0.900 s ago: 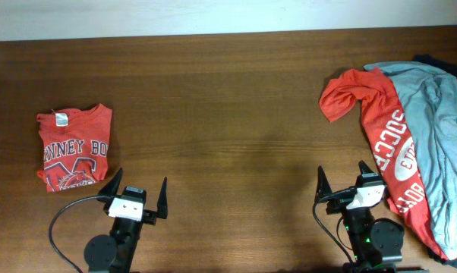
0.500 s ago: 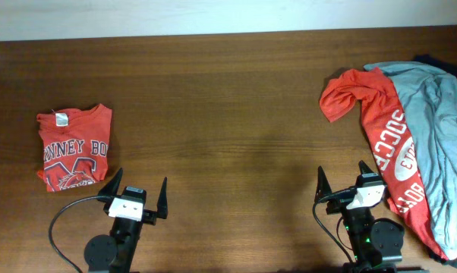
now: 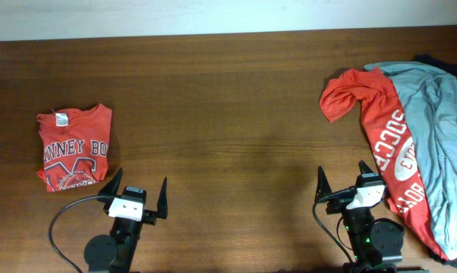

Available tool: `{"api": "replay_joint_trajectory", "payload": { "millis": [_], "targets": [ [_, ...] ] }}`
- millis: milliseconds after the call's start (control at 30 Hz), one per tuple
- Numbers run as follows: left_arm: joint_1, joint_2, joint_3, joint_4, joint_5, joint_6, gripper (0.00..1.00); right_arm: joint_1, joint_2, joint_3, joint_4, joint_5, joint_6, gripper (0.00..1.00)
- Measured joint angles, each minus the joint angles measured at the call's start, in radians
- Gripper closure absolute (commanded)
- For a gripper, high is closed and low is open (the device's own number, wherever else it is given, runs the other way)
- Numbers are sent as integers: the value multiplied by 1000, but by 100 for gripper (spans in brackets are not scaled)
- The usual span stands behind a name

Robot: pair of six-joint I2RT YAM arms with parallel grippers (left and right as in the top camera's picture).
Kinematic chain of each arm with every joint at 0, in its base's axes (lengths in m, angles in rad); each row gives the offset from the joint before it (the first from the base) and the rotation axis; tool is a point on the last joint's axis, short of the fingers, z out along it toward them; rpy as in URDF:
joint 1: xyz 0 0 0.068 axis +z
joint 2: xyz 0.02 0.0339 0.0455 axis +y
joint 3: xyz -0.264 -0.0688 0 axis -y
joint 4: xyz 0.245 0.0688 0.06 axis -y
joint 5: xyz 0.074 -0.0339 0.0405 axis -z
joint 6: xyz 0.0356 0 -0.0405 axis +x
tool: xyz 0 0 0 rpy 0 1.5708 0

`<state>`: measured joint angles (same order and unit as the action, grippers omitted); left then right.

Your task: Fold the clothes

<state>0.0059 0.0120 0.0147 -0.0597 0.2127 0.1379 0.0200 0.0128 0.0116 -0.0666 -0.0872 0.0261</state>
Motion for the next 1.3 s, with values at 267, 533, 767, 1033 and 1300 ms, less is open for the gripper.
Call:
{"api": "replay_joint_trajectory", "payload": {
  "millis": [267, 533, 767, 1033, 1300],
  "targets": [
    [0, 0, 0, 0, 0, 0, 0, 0, 0, 0, 0, 0, 0, 1],
    [0, 0, 0, 0, 0, 0, 0, 0, 0, 0, 0, 0, 0, 1],
    [0, 0, 0, 0, 0, 0, 0, 0, 0, 0, 1, -1, 1, 1],
    [0, 0, 0, 0, 0, -47, 0, 0, 0, 2, -1, -8, 47, 2],
    [0, 26, 106, -97, 0, -86, 0, 0, 50, 167, -145, 21, 54, 1]
  ]
}}
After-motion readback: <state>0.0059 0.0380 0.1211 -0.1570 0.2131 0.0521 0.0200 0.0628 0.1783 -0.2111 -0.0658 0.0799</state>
